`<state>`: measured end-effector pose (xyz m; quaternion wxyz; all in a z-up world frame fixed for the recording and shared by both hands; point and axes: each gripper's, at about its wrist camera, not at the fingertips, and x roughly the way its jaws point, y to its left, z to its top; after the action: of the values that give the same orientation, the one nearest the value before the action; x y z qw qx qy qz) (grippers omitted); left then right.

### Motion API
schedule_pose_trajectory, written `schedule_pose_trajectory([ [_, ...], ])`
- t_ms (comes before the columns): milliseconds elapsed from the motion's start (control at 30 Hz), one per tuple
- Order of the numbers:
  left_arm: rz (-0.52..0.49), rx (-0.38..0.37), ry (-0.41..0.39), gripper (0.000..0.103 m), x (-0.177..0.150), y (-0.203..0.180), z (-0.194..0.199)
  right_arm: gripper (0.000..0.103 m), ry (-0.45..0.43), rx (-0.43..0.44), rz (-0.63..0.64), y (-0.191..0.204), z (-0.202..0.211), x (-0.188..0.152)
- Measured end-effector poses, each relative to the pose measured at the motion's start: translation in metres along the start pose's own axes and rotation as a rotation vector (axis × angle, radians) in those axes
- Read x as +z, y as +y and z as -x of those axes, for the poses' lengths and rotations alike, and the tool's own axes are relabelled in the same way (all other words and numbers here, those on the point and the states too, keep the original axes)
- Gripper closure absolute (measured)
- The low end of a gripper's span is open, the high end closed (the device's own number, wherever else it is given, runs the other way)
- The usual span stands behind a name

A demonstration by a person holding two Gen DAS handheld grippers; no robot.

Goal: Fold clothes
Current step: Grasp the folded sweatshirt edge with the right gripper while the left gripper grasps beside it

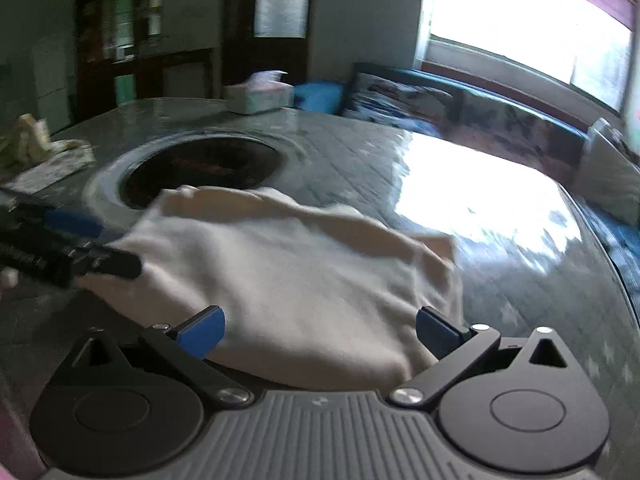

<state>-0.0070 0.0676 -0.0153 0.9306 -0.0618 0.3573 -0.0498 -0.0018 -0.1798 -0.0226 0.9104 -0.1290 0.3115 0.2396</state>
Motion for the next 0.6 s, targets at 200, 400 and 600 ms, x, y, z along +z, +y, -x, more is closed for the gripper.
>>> schedule_pose_trajectory([
  [200,0.141,0.061,-0.02,0.011,0.014,0.038,0.007,0.007,-0.001,0.145,0.185,0.04,-0.001,0.016],
  [400,0.253,0.065,-0.009,0.017,0.017,0.064,0.01,0.022,-0.004,0.264,0.373,0.088,-0.011,0.023],
  [600,0.316,0.002,0.013,0.025,0.015,0.067,0.008,0.041,-0.004,0.319,0.519,0.118,-0.021,0.023],
])
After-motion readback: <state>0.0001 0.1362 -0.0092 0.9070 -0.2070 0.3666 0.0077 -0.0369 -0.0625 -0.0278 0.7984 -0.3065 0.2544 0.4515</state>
